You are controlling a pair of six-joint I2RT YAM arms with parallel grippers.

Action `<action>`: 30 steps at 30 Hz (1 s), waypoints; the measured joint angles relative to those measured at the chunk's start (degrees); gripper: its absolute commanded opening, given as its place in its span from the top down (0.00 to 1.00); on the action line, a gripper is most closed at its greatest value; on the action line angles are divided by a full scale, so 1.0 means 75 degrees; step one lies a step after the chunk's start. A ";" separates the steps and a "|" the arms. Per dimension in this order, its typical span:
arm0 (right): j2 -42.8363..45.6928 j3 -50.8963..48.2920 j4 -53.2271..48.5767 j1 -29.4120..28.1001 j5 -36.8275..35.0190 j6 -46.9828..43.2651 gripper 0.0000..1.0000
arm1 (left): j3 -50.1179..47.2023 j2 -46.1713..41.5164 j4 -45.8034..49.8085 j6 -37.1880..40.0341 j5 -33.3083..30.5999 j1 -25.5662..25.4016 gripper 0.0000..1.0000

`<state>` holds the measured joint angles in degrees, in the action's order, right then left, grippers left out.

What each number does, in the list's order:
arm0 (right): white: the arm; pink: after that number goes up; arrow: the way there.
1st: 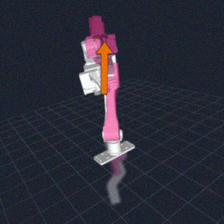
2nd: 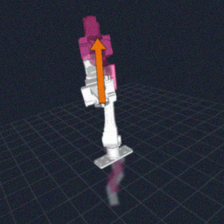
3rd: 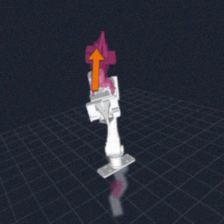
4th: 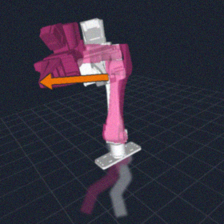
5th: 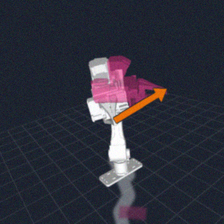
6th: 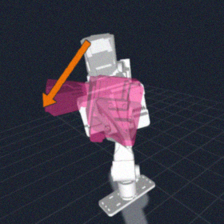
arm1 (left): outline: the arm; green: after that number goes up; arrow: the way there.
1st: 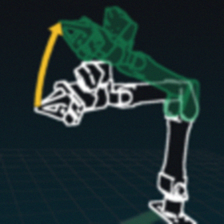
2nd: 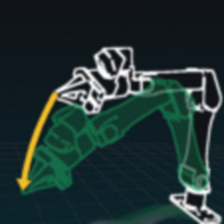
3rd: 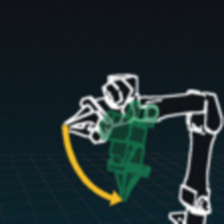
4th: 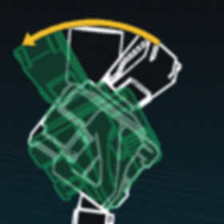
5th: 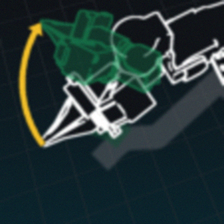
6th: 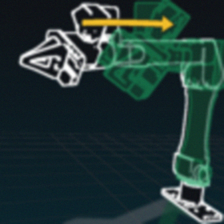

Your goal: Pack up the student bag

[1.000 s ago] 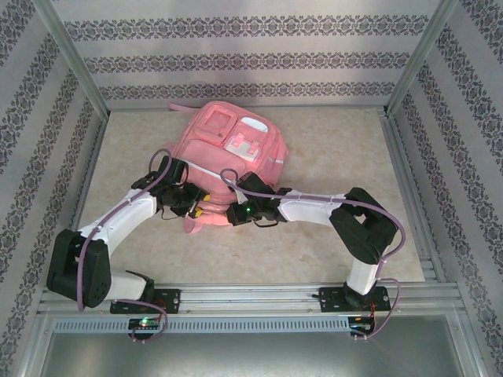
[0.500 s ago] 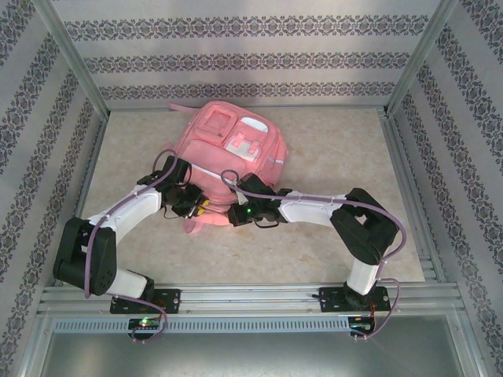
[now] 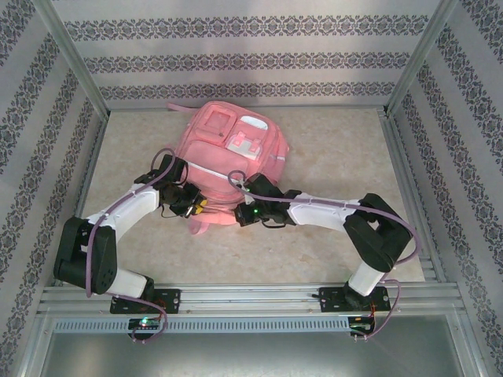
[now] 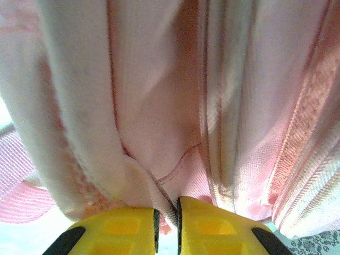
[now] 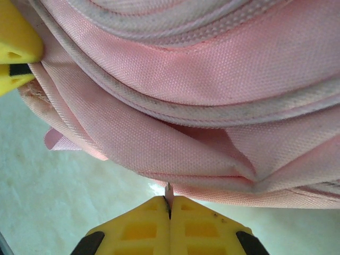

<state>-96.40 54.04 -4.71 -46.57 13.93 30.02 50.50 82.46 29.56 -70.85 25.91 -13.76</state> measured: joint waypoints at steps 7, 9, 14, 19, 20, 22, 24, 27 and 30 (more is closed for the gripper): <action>0.0152 -0.0364 0.0044 0.0242 0.0198 -0.0050 1.00 | 0.0000 0.0000 0.0087 0.0082 -0.0119 0.0195 0.76; 0.0230 -0.0545 0.0256 0.0227 0.0254 -0.0055 1.00 | 0.0000 0.0000 0.0082 0.0128 -0.0117 0.0198 0.63; 0.0391 -0.1148 0.1134 0.0111 0.0242 -0.0044 1.00 | 0.0067 0.0000 0.0090 0.0248 -0.0256 0.0184 0.54; 0.0175 -0.1425 0.1935 0.0076 0.0111 0.0038 1.00 | 0.0119 0.0073 0.0119 0.0332 -0.0376 0.0128 0.54; 0.0070 -0.1425 0.2057 0.0076 0.0085 0.0041 1.00 | 0.0149 0.0122 0.0128 0.0358 -0.0379 0.0128 0.54; -0.0122 -0.1425 0.2270 0.0076 0.0052 0.0070 1.00 | 0.0210 0.0233 0.0154 0.0402 -0.0382 0.0128 0.55; -0.0262 -0.1425 0.2428 0.0076 0.0032 0.0125 0.93 | 0.0291 0.0338 0.0210 0.0446 -0.0382 0.0128 0.55; -0.0289 -0.1425 0.2506 0.0076 0.0003 0.0187 0.82 | 0.0420 0.0455 0.0323 0.0519 -0.0396 0.0128 0.57; -0.0326 -0.1428 0.2515 0.0076 -0.0003 0.0230 0.81 | 0.0455 0.0516 0.0344 0.0595 -0.0423 0.0099 0.60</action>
<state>-98.85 43.33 14.15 -46.00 13.91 31.75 53.91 86.32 32.14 -66.39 22.74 -13.02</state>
